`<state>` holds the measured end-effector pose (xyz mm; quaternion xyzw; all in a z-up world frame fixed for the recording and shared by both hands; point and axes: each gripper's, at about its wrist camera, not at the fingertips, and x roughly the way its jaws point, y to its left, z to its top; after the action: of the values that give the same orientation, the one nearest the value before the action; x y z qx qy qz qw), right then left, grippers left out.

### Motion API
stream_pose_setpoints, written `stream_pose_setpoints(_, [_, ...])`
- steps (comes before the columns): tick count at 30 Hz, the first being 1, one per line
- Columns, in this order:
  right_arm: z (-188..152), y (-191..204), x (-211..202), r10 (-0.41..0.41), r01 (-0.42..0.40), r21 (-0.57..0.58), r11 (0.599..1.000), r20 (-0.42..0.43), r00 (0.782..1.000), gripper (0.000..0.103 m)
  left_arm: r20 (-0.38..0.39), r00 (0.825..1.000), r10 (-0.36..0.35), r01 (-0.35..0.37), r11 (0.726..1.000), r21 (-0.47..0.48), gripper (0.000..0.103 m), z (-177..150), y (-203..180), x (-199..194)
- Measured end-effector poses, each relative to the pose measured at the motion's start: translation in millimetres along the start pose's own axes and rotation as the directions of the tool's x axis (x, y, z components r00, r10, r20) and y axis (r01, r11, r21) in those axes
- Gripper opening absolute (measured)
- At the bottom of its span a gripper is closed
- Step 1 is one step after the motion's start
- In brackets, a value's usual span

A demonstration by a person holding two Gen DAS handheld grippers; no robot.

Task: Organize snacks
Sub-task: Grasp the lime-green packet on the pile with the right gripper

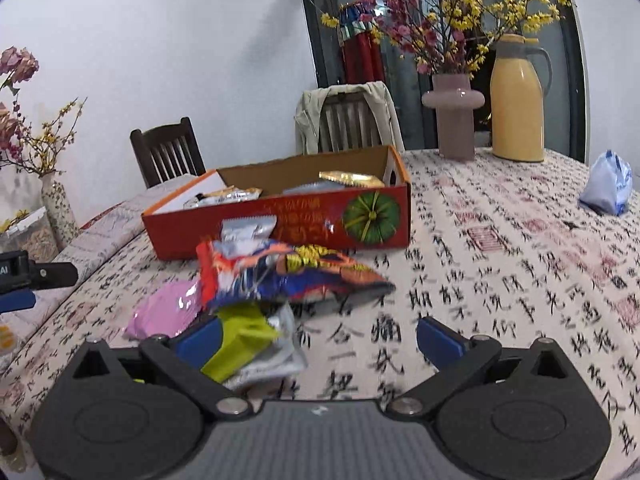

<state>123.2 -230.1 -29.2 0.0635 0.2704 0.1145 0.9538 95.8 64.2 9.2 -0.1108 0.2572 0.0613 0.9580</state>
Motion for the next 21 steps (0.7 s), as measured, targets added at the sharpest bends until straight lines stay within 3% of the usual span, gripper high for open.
stream_pose_setpoints(13, [-7, -3, 7, -0.037, 0.038, 0.008, 0.999, -0.069, 0.997, 0.103, -0.025, 1.000, 0.002, -0.002, 1.000, -0.026, 0.103, -11, 16, -1])
stream_pose_setpoints(21, [-4, 17, 3, 0.000, 0.000, -0.011, 1.000, -0.055, 0.998, 0.103, -0.039, 0.999, -0.004, 0.003, 0.999, -0.037, 0.103, -14, 20, 2])
